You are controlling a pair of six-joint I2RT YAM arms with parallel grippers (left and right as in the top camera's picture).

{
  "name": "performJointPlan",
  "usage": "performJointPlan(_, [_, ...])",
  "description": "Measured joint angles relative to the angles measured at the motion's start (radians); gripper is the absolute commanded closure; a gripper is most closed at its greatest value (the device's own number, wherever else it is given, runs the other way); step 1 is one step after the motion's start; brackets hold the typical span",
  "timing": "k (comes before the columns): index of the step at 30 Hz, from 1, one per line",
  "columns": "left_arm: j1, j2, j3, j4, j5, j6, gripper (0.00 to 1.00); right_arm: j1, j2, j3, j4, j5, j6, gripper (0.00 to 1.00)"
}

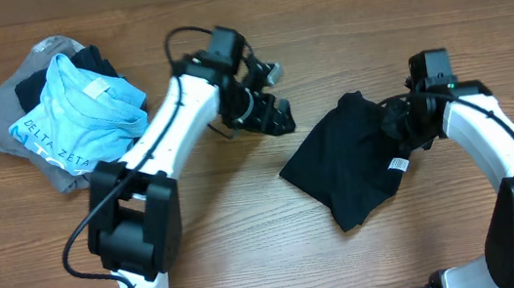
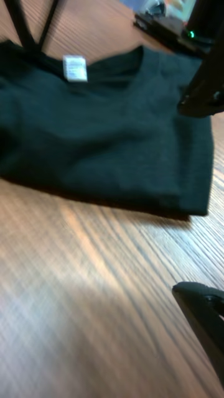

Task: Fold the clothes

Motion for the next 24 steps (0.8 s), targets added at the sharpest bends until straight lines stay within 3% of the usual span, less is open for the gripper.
performJointPlan(6, [-0.064,0.026,-0.105,0.111,0.004,-0.056,0.14,0.0,0.0,0.051,-0.169,-0.039,-0.035,0.87])
performJointPlan(13, [-0.088,0.13,-0.11,0.173,0.162,-0.111,0.16,0.0,0.0,0.038,-0.249,-0.048,-0.042,0.84])
performJointPlan(24, [-0.166,0.182,-0.108,0.243,0.283,-0.155,0.32,0.0,0.0,-0.181,-0.106,-0.077,-0.011,0.84])
